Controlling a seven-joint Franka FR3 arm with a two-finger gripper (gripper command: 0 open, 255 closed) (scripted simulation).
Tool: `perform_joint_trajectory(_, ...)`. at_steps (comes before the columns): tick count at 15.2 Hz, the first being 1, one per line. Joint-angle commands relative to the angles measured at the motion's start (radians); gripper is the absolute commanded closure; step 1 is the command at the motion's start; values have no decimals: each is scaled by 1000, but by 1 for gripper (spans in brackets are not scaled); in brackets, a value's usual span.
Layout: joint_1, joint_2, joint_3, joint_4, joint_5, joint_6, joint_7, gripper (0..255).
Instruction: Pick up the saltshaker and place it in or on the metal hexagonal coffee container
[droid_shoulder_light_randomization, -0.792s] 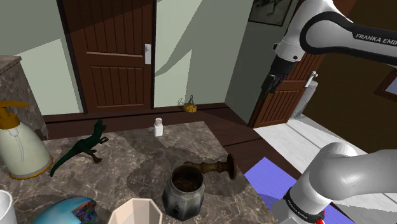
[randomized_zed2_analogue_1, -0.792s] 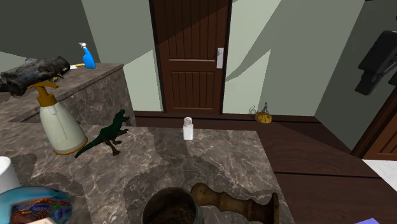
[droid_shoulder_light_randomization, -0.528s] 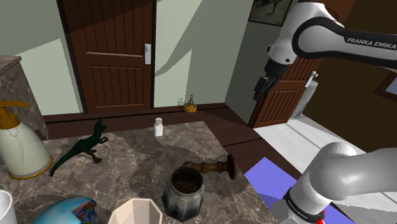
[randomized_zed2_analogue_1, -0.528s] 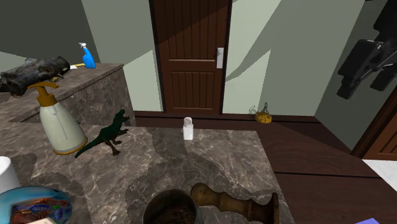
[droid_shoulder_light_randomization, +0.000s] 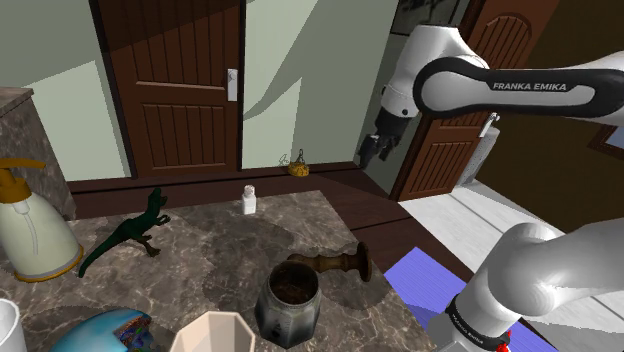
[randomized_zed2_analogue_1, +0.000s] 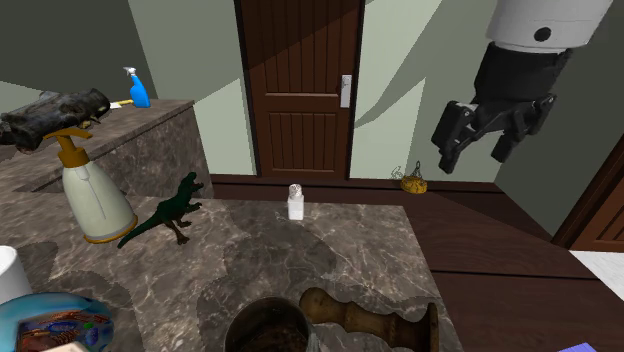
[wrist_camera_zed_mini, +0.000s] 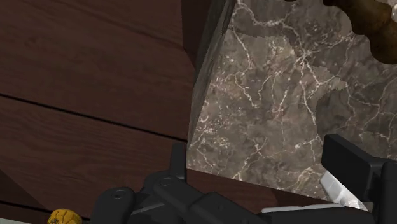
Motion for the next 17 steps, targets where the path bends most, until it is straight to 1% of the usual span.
perform_joint_trajectory(1,5,51,40,3,6,57,54,0)
perform_joint_trajectory(5,4,171,114,37,-3,155,156,0)
perform_joint_trajectory(9,-5,306,186,95,-41,238,269,0)
perform_joint_trajectory(13,-17,454,253,179,-114,300,396,0)
perform_joint_trajectory(17,-18,613,303,288,-221,333,534,0)
